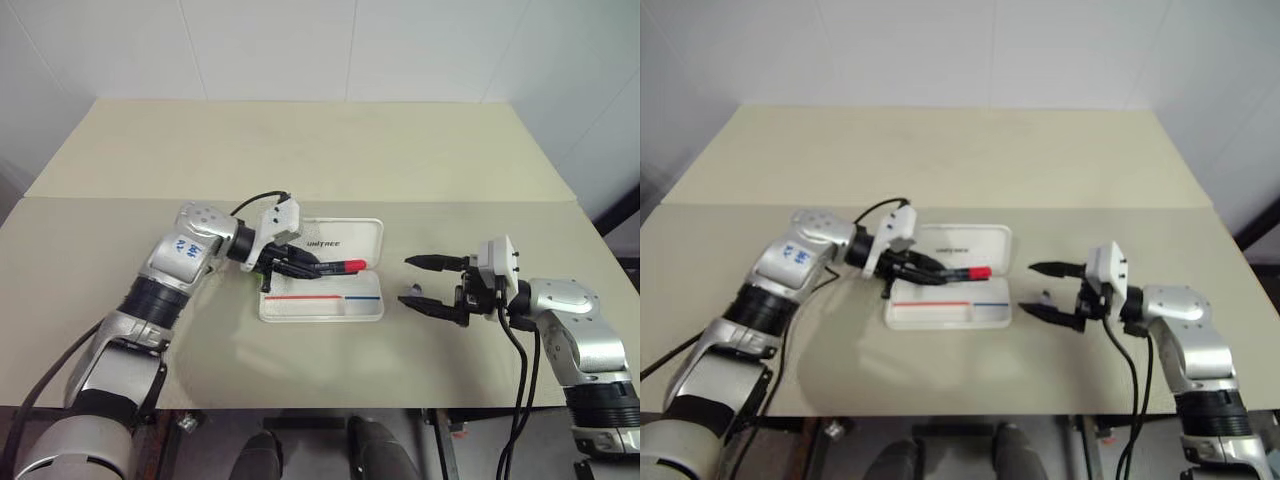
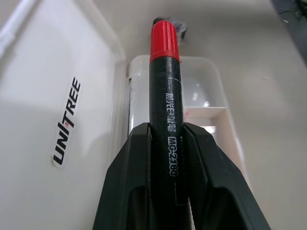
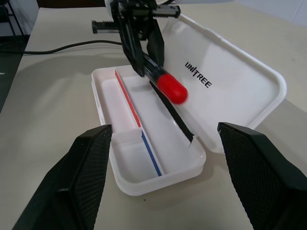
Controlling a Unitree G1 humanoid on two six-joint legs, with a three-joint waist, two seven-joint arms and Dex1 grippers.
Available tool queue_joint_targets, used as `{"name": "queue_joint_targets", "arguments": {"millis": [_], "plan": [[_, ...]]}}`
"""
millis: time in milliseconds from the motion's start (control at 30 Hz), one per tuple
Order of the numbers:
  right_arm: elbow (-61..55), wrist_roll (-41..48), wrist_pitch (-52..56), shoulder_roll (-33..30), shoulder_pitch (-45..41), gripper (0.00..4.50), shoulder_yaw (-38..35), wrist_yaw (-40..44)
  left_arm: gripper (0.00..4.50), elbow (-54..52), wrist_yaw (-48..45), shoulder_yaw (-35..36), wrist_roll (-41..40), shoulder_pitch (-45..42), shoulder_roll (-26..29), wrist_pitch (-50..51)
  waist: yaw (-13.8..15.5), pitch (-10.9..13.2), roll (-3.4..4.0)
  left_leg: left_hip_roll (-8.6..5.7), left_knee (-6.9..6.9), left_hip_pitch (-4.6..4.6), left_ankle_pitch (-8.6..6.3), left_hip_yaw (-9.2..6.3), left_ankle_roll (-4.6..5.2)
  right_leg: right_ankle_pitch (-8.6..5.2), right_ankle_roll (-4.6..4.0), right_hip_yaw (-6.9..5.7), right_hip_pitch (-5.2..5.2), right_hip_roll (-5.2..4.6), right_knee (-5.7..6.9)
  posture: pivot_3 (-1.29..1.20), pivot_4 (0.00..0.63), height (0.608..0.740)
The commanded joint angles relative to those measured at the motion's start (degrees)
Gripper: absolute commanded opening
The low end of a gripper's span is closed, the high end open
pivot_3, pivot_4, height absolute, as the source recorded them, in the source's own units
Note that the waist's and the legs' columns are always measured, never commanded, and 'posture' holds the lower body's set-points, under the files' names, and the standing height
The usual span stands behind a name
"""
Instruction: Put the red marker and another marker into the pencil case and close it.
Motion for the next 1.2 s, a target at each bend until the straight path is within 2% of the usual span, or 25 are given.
{"name": "queue_joint_targets", "arguments": {"millis": [33,100,467,500,700,967,1100,1167,1200], "plan": [[-1.98,1.13,0.02,-0.69,0.19,4.5,-1.51,-0.67,0.6,1.29,0.8,0.63,1.48,-2.47,-1.82,-1.43,-0.02,0.0,0.0,0.0,0.0,0.0,0.0,-0.01,0.0,0.0,0.0,0.0,0.0,0.0,0.0,0.0,0.15,0.74],[-1.83,0.96,-0.05,-0.65,0.05,4.5,-1.34,-0.81,0.6,2.31,1.08,0.46,2.39,-2.63,-2.77,-1.77,-0.09,0.0,0.0,0.0,0.0,0.0,0.0,-0.01,0.0,0.0,0.0,0.0,0.0,0.0,0.0,0.0,0.15,0.74],[-1.17,0.85,-0.21,-0.6,-0.8,4.5,-0.97,-1.06,4.28,1.07,0.81,1.5,3.24,-2.22,-4.09,-0.18,-0.07,0.0,0.0,0.0,-0.01,0.0,0.0,-0.02,0.0,0.01,0.01,0.0,-0.01,0.01,0.02,0.0,0.15,0.74],[-1.07,0.84,-0.23,-0.61,-0.91,4.5,-0.97,-1.02,4.48,0.25,0.66,1.6,3.0,-2.06,-3.96,0.31,-0.08,0.0,0.0,0.0,-0.01,0.0,0.0,-0.02,0.0,0.01,0.01,0.0,-0.01,0.01,0.02,0.0,0.15,0.74],[-0.59,0.84,-0.39,-0.72,-1.32,4.5,-1.04,-0.72,4.48,-9.56,3.85,4.95,1.29,-0.53,-3.2,4.13,-0.07,0.0,0.0,0.01,-0.01,0.0,0.0,-0.03,0.0,0.01,0.02,0.0,-0.01,0.01,0.02,0.0,0.15,0.74],[0.88,0.74,-0.19,-1.16,-2.44,4.5,-0.69,0.45,4.48,-31.31,14.42,14.29,-3.62,6.38,-1.17,19.06,-0.28,0.0,0.0,0.02,0.0,0.02,0.0,-0.05,0.0,0.01,0.02,0.01,-0.01,0.01,0.1,0.0,0.15,0.74],[3.03,0.27,-0.49,-0.99,-4.4,4.5,-0.14,1.37,4.48,-38.06,15.28,18.75,-7.73,10.4,2.4,22.5,-0.26,0.0,0.01,0.02,0.06,0.1,0.01,-0.06,-0.01,0.0,0.0,0.01,0.0,0.01,0.27,0.0,0.15,0.74],[3.97,0.06,-0.72,-0.79,-5.34,4.5,0.25,1.91,4.48,-40.81,13.28,21.98,-10.48,13.47,6.01,22.53,-0.52,0.0,0.01,0.02,0.06,0.14,0.02,-0.05,-0.03,-0.01,-0.01,0.02,0.01,0.02,0.31,0.0,0.15,0.74],[4.59,-0.1,-0.9,-0.62,-5.89,4.5,0.53,2.23,4.48,-41.24,11.05,23.95,-11.31,15.66,9.52,21.72,-0.49,0.0,0.01,0.02,0.05,0.18,0.02,-0.04,-0.03,-0.02,-0.03,0.04,0.02,0.02,0.32,0.0,0.15,0.74]]}}
